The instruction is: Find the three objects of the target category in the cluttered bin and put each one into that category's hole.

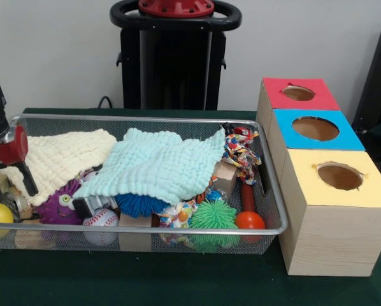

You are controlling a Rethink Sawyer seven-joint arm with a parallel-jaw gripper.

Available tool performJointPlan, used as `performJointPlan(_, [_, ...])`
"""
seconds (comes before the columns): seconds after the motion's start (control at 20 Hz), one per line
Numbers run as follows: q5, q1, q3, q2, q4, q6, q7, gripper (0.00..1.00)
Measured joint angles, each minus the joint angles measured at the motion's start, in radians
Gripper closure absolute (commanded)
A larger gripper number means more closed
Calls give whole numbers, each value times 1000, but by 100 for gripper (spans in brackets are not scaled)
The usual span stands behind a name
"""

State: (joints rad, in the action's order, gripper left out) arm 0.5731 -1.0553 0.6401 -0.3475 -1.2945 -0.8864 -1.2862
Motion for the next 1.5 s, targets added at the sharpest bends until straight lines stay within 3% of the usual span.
performJointPlan(1.5, [0, -2, -45, 55, -1, -47, 0, 0])
